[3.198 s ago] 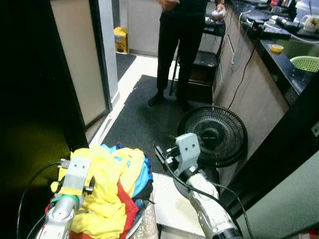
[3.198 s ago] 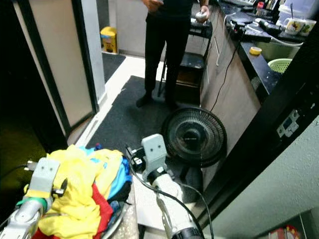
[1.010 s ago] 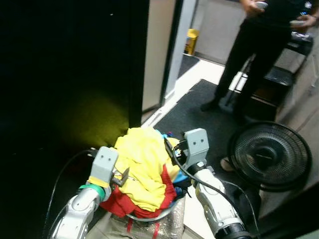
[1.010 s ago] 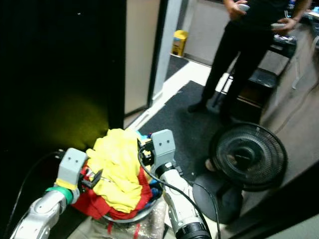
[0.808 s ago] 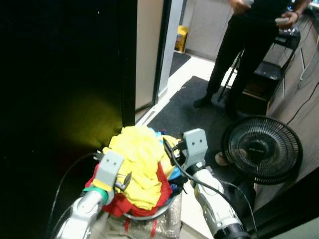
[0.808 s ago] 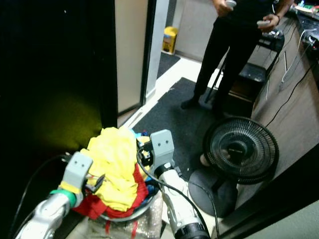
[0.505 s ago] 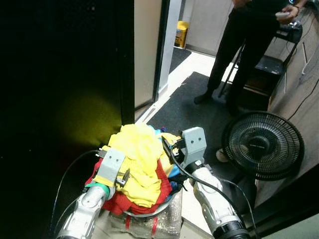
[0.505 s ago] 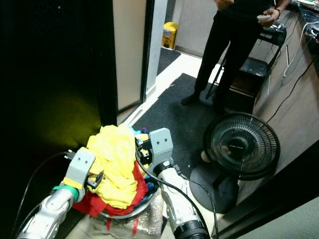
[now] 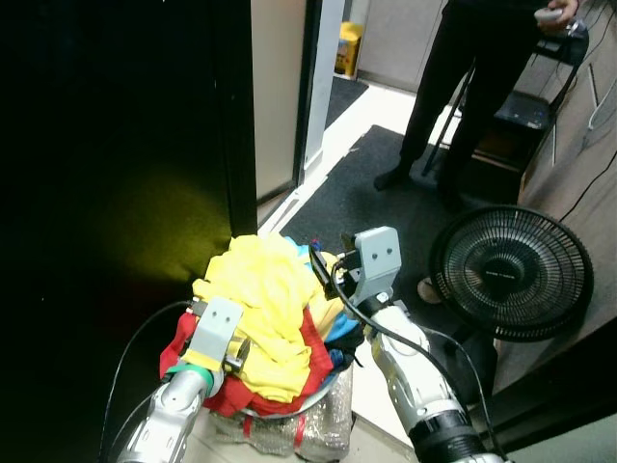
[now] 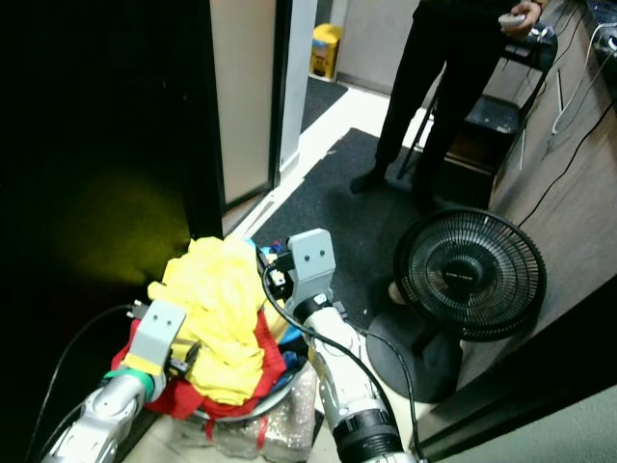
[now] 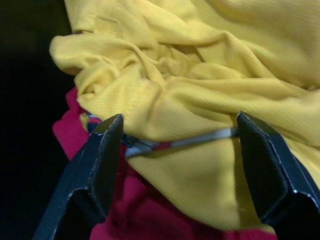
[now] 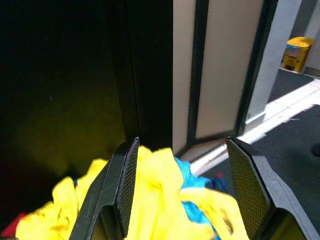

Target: Clothes washing

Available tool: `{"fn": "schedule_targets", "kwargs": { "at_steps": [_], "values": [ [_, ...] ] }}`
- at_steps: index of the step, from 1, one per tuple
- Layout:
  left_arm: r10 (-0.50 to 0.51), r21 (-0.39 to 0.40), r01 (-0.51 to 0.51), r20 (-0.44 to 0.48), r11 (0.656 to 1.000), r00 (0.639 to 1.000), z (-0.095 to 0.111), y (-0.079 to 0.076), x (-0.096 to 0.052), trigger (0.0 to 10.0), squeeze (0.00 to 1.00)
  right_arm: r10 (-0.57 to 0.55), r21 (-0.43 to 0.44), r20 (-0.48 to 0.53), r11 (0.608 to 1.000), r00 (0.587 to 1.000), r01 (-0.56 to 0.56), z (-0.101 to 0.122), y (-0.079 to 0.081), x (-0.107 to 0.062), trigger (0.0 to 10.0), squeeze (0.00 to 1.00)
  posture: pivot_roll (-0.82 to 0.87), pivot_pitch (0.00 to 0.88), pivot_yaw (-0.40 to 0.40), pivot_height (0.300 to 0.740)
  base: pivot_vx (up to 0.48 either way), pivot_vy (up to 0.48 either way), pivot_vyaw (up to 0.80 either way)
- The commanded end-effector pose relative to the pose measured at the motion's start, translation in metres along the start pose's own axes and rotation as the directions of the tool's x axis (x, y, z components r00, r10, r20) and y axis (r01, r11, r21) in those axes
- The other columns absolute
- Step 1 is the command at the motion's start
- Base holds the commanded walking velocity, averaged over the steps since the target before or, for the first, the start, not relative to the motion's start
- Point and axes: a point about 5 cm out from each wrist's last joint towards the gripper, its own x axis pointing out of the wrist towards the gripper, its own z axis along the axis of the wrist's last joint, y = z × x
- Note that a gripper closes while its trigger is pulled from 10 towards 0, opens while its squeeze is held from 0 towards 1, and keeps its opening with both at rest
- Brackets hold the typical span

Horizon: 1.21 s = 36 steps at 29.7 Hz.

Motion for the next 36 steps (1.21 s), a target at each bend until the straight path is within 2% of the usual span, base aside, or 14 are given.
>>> {"fn": "schedule_targets", "kwargs": {
  "at_steps": [1, 6, 11, 14, 18, 20, 21, 23, 24, 26, 31, 33, 35, 36],
  "values": [
    [0.017, -0.013, -0.017, -0.033, 1.000, 0.999, -0.009, 0.001, -0.001, 10.0, 0.00, 0.006, 0.059, 0.000, 0.998, 1.000, -0.006, 0.004, -0.001, 0.003, 10.0, 0.00, -0.01, 0.332, 0.015, 0.740, 0.000, 0.000, 0.00],
    [0.033, -0.011, -0.033, -0.040, 0.999, 0.999, -0.010, 0.006, -0.001, 10.0, 0.00, 0.029, 0.070, -0.004, 0.997, 1.000, -0.029, 0.007, -0.002, 0.008, 10.0, 0.00, -0.02, 0.347, 0.015, 0.740, 0.000, 0.000, 0.00],
    [0.044, 0.003, -0.044, -0.084, 0.999, 0.996, -0.023, 0.012, -0.004, 10.0, 0.00, 0.145, 0.085, -0.044, 0.986, 0.988, -0.141, 0.005, -0.001, 0.006, 10.0, 0.00, -0.02, 0.371, 0.011, 0.740, 0.000, 0.000, 0.00],
    [0.033, -0.014, -0.034, -0.121, 0.999, 0.992, -0.033, 0.011, -0.006, 10.0, 0.00, 0.135, 0.013, -0.066, 0.991, 0.989, -0.135, -0.002, -0.007, -0.001, 10.0, 0.00, -0.02, 0.369, 0.011, 0.740, 0.000, 0.000, 0.00],
    [0.052, -0.068, -0.062, -0.134, 0.996, 0.990, -0.037, 0.012, -0.008, 10.0, 0.00, 0.024, -0.073, -0.117, 0.997, 0.993, -0.032, -0.021, -0.020, -0.016, 10.0, 0.00, -0.03, 0.360, 0.011, 0.740, 0.000, 0.000, 0.00],
    [0.079, -0.115, -0.091, -0.107, 0.989, 0.991, -0.030, 0.015, -0.008, 10.0, 0.00, -0.142, -0.152, -0.203, 0.982, 0.969, 0.112, -0.051, -0.036, -0.044, 10.0, 0.00, -0.01, 0.339, 0.018, 0.740, 0.000, 0.000, 0.00],
    [0.079, -0.115, -0.091, -0.107, 0.989, 0.991, -0.030, 0.015, -0.008, 10.0, 0.00, -0.142, -0.152, -0.203, 0.982, 0.969, 0.112, -0.051, -0.036, -0.044, 10.0, 0.00, -0.01, 0.339, 0.018, 0.740, 0.000, 0.000, 0.00],
    [0.091, -0.131, -0.099, -0.067, 0.986, 0.994, -0.020, 0.018, -0.007, 10.0, 0.00, -0.252, -0.199, -0.264, 0.959, 0.931, 0.204, -0.068, -0.050, -0.063, 10.0, 0.00, -0.01, 0.330, 0.026, 0.740, 0.000, 0.000, 0.00],
    [0.091, -0.131, -0.099, -0.067, 0.986, 0.994, -0.020, 0.018, -0.007, 10.0, 0.00, -0.252, -0.199, -0.264, 0.959, 0.931, 0.204, -0.068, -0.050, -0.063, 10.0, 0.00, -0.01, 0.330, 0.026, 0.740, 0.000, 0.000, 0.00],
    [0.105, -0.140, -0.107, -0.020, 0.984, 0.994, -0.008, 0.025, -0.006, 10.0, 0.00, -0.282, -0.166, -0.380, 0.958, 0.881, 0.235, -0.089, -0.062, -0.079, 10.0, 0.00, 0.00, 0.322, 0.037, 0.740, 0.000, 0.000, 0.00],
    [0.133, -0.146, -0.126, 0.043, 0.981, 0.990, 0.010, 0.037, -0.006, 10.0, 0.00, -0.173, -0.071, -0.510, 0.985, 0.843, 0.160, -0.112, -0.048, -0.085, 10.0, 0.00, 0.02, 0.313, 0.039, 0.740, 0.000, 0.000, 0.00],
    [0.155, -0.148, -0.143, 0.076, 0.979, 0.985, 0.020, 0.045, -0.008, 10.0, 0.00, -0.115, -0.032, -0.525, 0.993, 0.843, 0.116, -0.115, -0.033, -0.077, 10.0, 0.00, 0.04, 0.311, 0.035, 0.740, 0.000, 0.000, 0.00],
    [0.161, -0.149, -0.147, 0.085, 0.978, 0.983, 0.023, 0.047, -0.009, 10.0, 0.00, -0.105, -0.027, -0.524, 0.994, 0.845, 0.106, -0.115, -0.030, -0.074, 10.0, 0.00, 0.04, 0.311, 0.035, 0.740, 0.000, 0.000, 0.00],
    [0.190, -0.155, -0.172, 0.109, 0.973, 0.976, 0.031, 0.056, -0.013, 10.0, 0.00, -0.080, -0.026, -0.507, 0.997, 0.858, 0.078, -0.111, -0.017, -0.062, 10.0, 0.00, 0.08, 0.314, 0.018, 0.740, 0.000, 0.000, 0.00]
  ]
}}
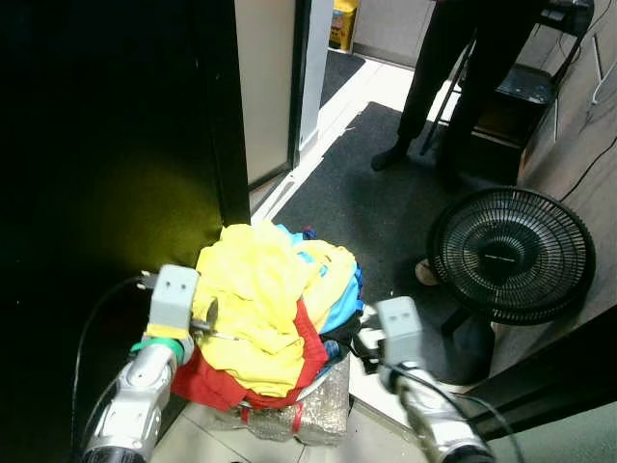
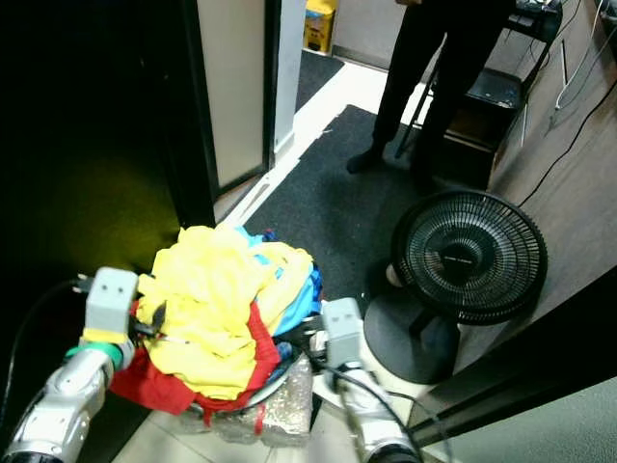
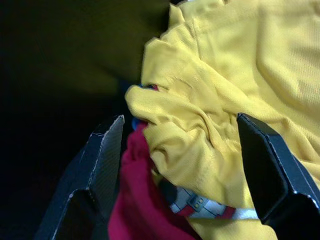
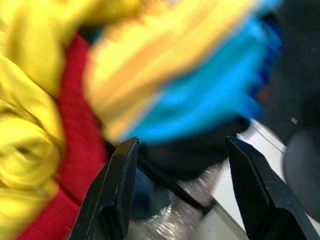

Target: Clothes washing

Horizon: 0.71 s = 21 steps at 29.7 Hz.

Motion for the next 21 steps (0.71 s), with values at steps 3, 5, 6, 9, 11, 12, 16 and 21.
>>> {"fn": "schedule_targets", "kwargs": {
  "at_steps": [3, 5, 6, 9, 11, 12, 16, 21],
  "values": [
    [0.049, -0.004, -0.049, -0.005, 0.999, 0.999, 0.003, 0.016, -0.008, 10.0, 0.00, 0.030, -0.006, -0.010, 1.000, 1.000, -0.030, 0.001, 0.015, 0.005, 10.0, 0.00, 0.10, 0.319, 0.008, 0.740, 0.000, 0.000, 0.00],
    [0.056, -0.005, -0.056, 0.003, 0.998, 0.998, 0.006, 0.018, -0.010, 10.0, 0.00, 0.037, -0.002, -0.006, 0.999, 0.999, -0.037, 0.002, 0.018, 0.007, 10.0, 0.00, 0.10, 0.320, 0.005, 0.740, 0.000, 0.000, 0.00],
    [0.063, -0.005, -0.063, 0.009, 0.998, 0.998, 0.008, 0.020, -0.012, 10.0, 0.00, 0.048, -0.002, -0.004, 0.999, 0.999, -0.048, 0.004, 0.021, 0.008, 10.0, 0.00, 0.12, 0.325, -0.005, 0.740, 0.000, 0.000, 0.00],
    [0.069, -0.005, -0.069, 0.013, 0.998, 0.998, 0.011, 0.023, -0.015, 10.0, 0.00, 0.063, 0.003, -0.001, 0.998, 0.998, -0.063, 0.005, 0.024, 0.009, 10.0, 0.00, 0.12, 0.326, -0.007, 0.740, 0.000, 0.000, 0.00],
    [0.089, -0.001, -0.089, 0.016, 0.996, 0.996, 0.012, 0.028, -0.022, 10.0, 0.00, 0.108, 0.003, 0.001, 0.994, 0.994, -0.108, 0.006, 0.033, 0.011, 10.0, 0.00, 0.14, 0.340, -0.022, 0.740, 0.000, 0.000, 0.00],
    [0.089, -0.001, -0.089, 0.016, 0.996, 0.996, 0.012, 0.028, -0.022, 10.0, 0.00, 0.108, 0.003, 0.001, 0.994, 0.994, -0.108, 0.006, 0.033, 0.011, 10.0, 0.00, 0.14, 0.340, -0.022, 0.740, 0.000, 0.000, 0.00],
    [0.104, 0.002, -0.104, 0.008, 0.995, 0.995, 0.013, 0.031, -0.029, 10.0, 0.00, 0.191, 0.023, -0.009, 0.981, 0.982, -0.190, 0.004, 0.044, 0.011, 10.0, 0.00, 0.14, 0.351, -0.027, 0.740, 0.000, 0.000, 0.00],
    [0.111, 0.001, -0.111, 0.002, 0.994, 0.994, 0.015, 0.031, -0.033, 10.0, 0.00, 0.215, -0.065, 0.046, 0.975, 0.976, -0.212, 0.020, 0.055, 0.017, 10.0, 0.00, 0.14, 0.355, -0.044, 0.740, 0.000, 0.000, 0.00]
  ]
}}
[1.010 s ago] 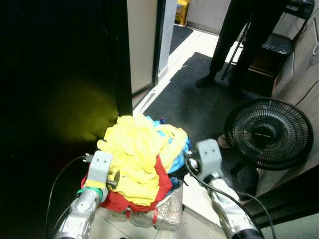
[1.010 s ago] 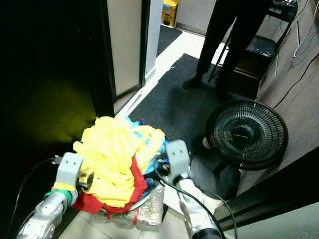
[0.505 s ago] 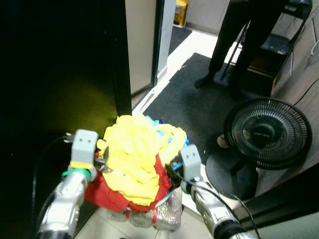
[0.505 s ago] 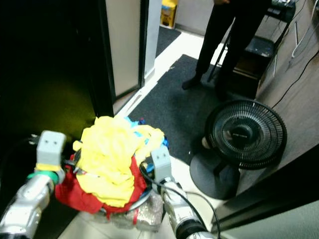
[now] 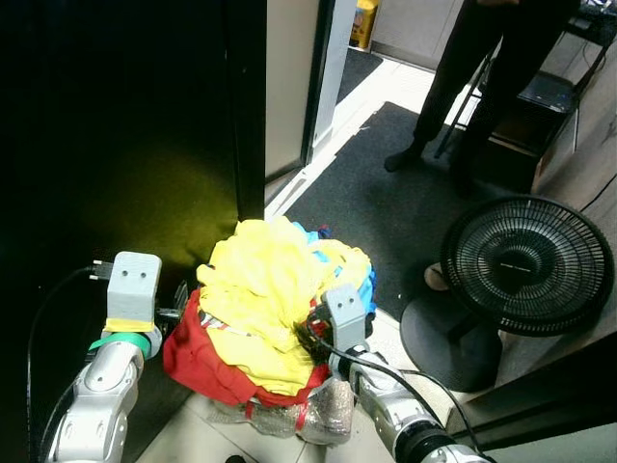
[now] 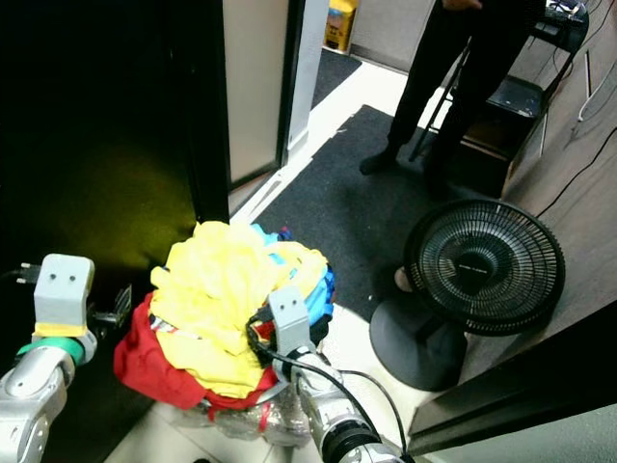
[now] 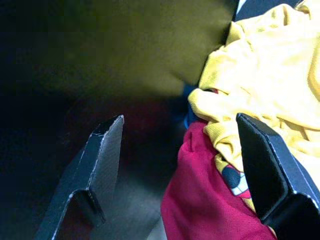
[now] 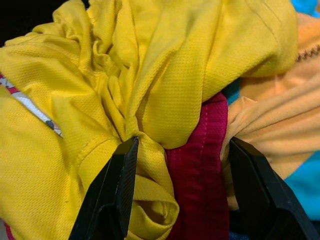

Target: Clothes washing

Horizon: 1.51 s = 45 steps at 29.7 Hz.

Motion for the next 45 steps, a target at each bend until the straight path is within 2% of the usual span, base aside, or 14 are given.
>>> {"fn": "schedule_targets", "kwargs": {
  "at_steps": [1, 5, 8, 13, 16, 19, 23, 24, 32, 33, 34, 35, 42, 45],
  "values": [
    [0.013, -0.002, -0.013, -0.043, 1.000, 0.999, -0.009, 0.002, -0.005, 10.0, 0.00, 0.010, -0.030, 0.011, 0.999, 1.000, -0.010, 0.001, 0.006, 0.002, 10.0, 0.00, 0.14, 0.355, -0.044, 0.740, 0.000, 0.000, 0.00],
    [0.018, -0.006, -0.018, -0.045, 1.000, 0.999, -0.007, 0.002, -0.006, 10.0, 0.00, -0.022, -0.072, 0.083, 0.997, 0.996, 0.028, 0.019, 0.007, 0.008, 10.0, 0.00, 0.14, 0.354, -0.045, 0.740, 0.000, 0.000, 0.00],
    [0.017, -0.014, -0.018, -0.045, 1.000, 0.999, -0.006, 0.001, -0.007, 10.0, 0.00, -0.055, -0.040, 0.134, 0.997, 0.989, 0.060, 0.038, 0.006, 0.015, 10.0, 0.00, 0.14, 0.355, -0.047, 0.740, 0.000, 0.000, 0.00],
    [0.012, -0.017, -0.013, -0.050, 1.000, 0.999, -0.004, -0.002, -0.009, 10.0, 0.00, -0.019, -0.005, 0.130, 1.000, 0.991, 0.019, 0.043, 0.013, 0.019, 10.0, 0.00, 0.14, 0.360, -0.046, 0.740, 0.000, 0.000, 0.00],
    [0.010, -0.013, -0.010, -0.054, 1.000, 0.999, -0.003, -0.002, -0.010, 10.0, 0.00, 0.000, 0.031, 0.055, 1.000, 0.998, -0.002, 0.032, 0.021, 0.020, 10.0, 0.00, 0.16, 0.377, -0.040, 0.740, 0.000, 0.000, 0.00],
    [0.010, -0.013, -0.010, -0.054, 1.000, 0.999, -0.003, -0.002, -0.010, 10.0, 0.00, 0.000, 0.031, 0.055, 1.000, 0.998, -0.002, 0.032, 0.021, 0.020, 10.0, 0.00, 0.16, 0.377, -0.040, 0.740, 0.000, 0.000, 0.00],
    [0.013, -0.006, -0.014, -0.062, 1.000, 0.998, -0.002, 0.001, -0.014, 10.0, 0.00, 0.016, 0.048, -0.051, 0.999, 0.999, -0.014, 0.015, 0.026, 0.019, 10.0, 0.00, 0.17, 0.393, -0.037, 0.740, 0.000, 0.000, 0.00],
    [0.018, 0.001, -0.018, -0.074, 1.000, 0.997, -0.005, 0.003, -0.017, 10.0, 0.00, 0.004, 0.031, -0.122, 1.000, 0.992, -0.001, 0.004, 0.026, 0.016, 10.0, 0.00, 0.18, 0.394, -0.037, 0.740, 0.000, 0.000, 0.00],
    [0.021, 0.002, -0.021, -0.082, 1.000, 0.996, -0.005, 0.002, -0.019, 10.0, 0.00, -0.059, 0.017, -0.222, 0.998, 0.973, 0.064, -0.010, 0.016, 0.011, 10.0, 0.00, 0.18, 0.397, -0.035, 0.740, 0.000, 0.000, 0.00],
    [0.022, 0.003, -0.022, -0.082, 1.000, 0.996, -0.004, 0.003, -0.019, 10.0, 0.00, -0.060, 0.021, -0.228, 0.998, 0.972, 0.067, -0.011, 0.015, 0.010, 8.7, 0.00, 0.19, 0.397, -0.034, 0.740, 0.000, 0.000, 0.00],
    [0.022, 0.003, -0.022, -0.082, 1.000, 0.996, -0.004, 0.003, -0.019, 10.0, 0.00, -0.060, 0.021, -0.228, 0.998, 0.972, 0.067, -0.011, 0.015, 0.010, 8.7, 0.00, 0.19, 0.397, -0.034, 0.740, 0.000, 0.000, 0.00],
    [0.024, 0.003, -0.024, -0.081, 1.000, 0.996, -0.004, 0.003, -0.019, 10.0, 0.00, -0.056, 0.045, -0.224, 0.997, 0.973, 0.068, -0.010, 0.013, 0.010, 0.0, 0.00, 0.19, 0.395, -0.034, 0.740, 0.000, 0.000, 0.00],
    [0.028, 0.005, -0.028, -0.085, 1.000, 0.996, -0.004, 0.004, -0.020, 10.0, 0.00, -0.063, 0.091, -0.146, 0.993, 0.987, 0.076, 0.004, 0.007, 0.014, 0.0, 0.00, 0.18, 0.387, -0.034, 0.740, 0.000, 0.000, 0.00],
    [0.025, 0.002, -0.025, -0.084, 1.000, 0.996, -0.004, 0.002, -0.018, 10.0, 0.00, -0.059, 0.060, -0.078, 0.996, 0.995, 0.064, 0.011, 0.007, 0.015, 0.0, 0.00, 0.17, 0.377, -0.034, 0.740, 0.000, 0.000, 0.00]
  ]
}}
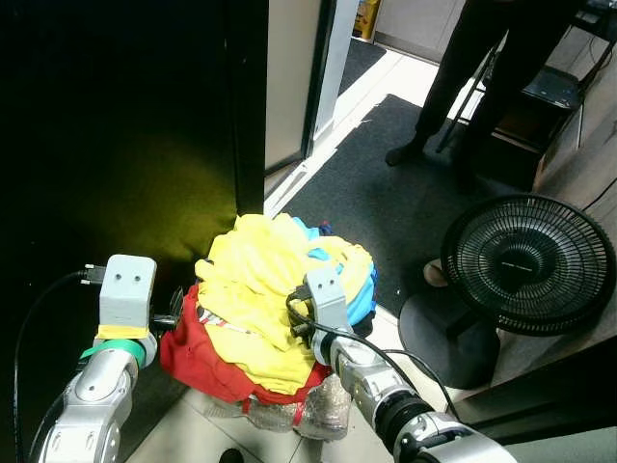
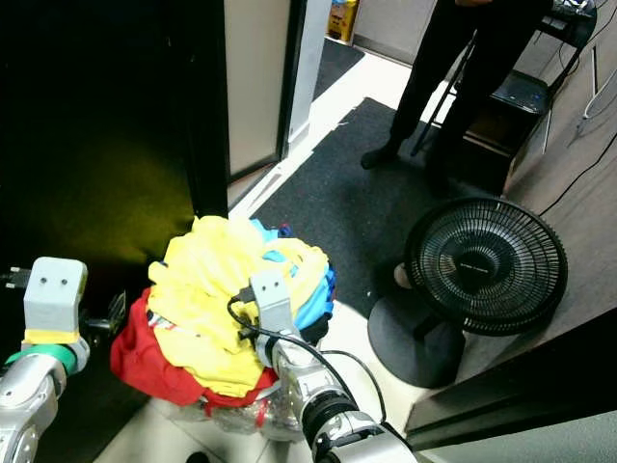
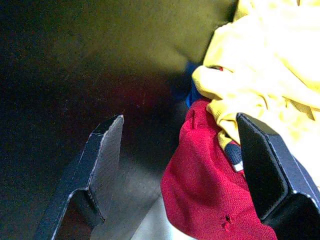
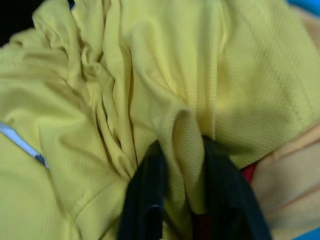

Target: Clothes washing

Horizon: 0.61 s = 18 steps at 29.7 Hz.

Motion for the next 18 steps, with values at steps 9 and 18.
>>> {"fn": "schedule_targets", "kwargs": {
  "at_steps": [9, 18],
  "values": [
    [0.006, 0.001, -0.006, -0.035, 1.000, 0.999, -0.008, 0.000, 0.000, 10.0, 0.00, -0.024, -0.017, 0.089, 1.000, 0.996, 0.026, 0.000, -0.006, -0.005, 0.0, 0.00, 0.16, 0.360, -0.027, 0.740, 0.000, 0.000, 0.00],
    [-0.008, -0.008, 0.008, -0.029, 1.000, 1.000, -0.007, -0.005, 0.003, 10.0, 0.00, -0.010, -0.079, 0.272, 0.996, 0.962, 0.033, 0.027, -0.012, -0.008, 0.0, 0.00, 0.14, 0.322, -0.025, 0.740, 0.000, 0.000, 0.00]
  ]
}}
